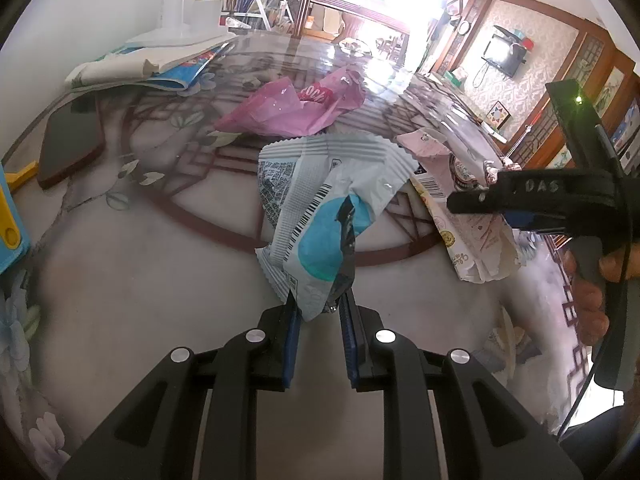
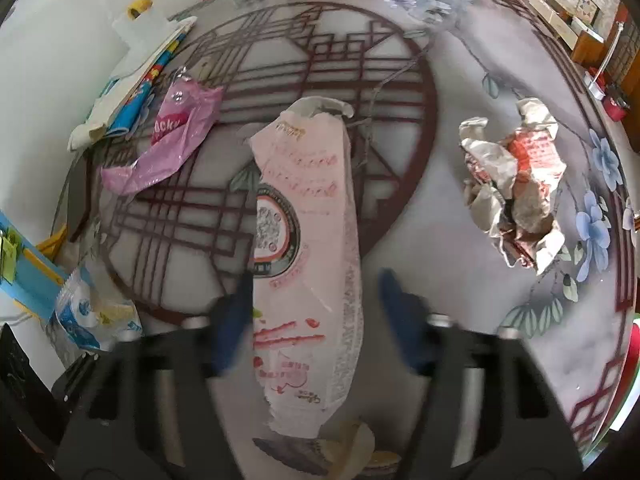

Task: Collect trash
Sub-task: 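Carry the snack bag and carton to the red bucket and open both tools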

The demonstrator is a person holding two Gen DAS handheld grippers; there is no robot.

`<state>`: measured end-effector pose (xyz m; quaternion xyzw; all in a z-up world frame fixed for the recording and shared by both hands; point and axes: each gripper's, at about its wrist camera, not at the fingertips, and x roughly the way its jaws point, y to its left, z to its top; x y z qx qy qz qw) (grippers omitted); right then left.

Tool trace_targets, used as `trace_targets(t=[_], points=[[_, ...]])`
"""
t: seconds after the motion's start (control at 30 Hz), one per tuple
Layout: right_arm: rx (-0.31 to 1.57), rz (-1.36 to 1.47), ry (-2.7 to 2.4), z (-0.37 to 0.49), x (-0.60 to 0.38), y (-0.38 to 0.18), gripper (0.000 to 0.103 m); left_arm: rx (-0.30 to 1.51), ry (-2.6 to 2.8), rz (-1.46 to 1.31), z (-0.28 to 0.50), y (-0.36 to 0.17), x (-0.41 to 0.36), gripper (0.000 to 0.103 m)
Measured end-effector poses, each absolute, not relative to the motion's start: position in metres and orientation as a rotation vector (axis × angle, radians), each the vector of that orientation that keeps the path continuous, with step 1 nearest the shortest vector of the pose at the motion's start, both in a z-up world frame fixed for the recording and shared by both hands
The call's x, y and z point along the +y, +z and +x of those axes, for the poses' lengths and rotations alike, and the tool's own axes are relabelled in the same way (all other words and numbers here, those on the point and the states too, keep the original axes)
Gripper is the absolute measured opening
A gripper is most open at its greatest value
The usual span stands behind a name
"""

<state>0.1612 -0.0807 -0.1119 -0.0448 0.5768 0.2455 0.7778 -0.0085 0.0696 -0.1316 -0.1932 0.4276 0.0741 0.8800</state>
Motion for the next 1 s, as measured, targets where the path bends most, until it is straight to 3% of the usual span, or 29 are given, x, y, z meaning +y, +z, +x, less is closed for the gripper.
trace_targets(t=[0.13,0.3,0.37,0.6,1.0], points=[[1.211,-0.055,0.573,0.154,-0.083,-0.099,0.035,0.88,0.143,-0.419,-0.01,-0.129,0.071,0.017],[1.093,-0.021,0.59,0.134,-0.104,-0.065,0.035,0.839,0.137,-0.408,-0.017,-0.12,0.071,0.015],[1.044,-0.003,0.583,0.125,-0.122,-0.05,0.035,0.829,0.129,-0.394,-0.02,-0.115,0.067,0.01],[0.927,0.081,0.452,0.096,-0.222,-0.017,0.035,0.783,0.07,-0.353,-0.022,-0.085,0.04,0.01],[0.836,0.492,0.167,0.03,-0.442,-0.017,0.035,0.824,-0.402,-0.338,0.02,-0.048,-0.133,0.01]])
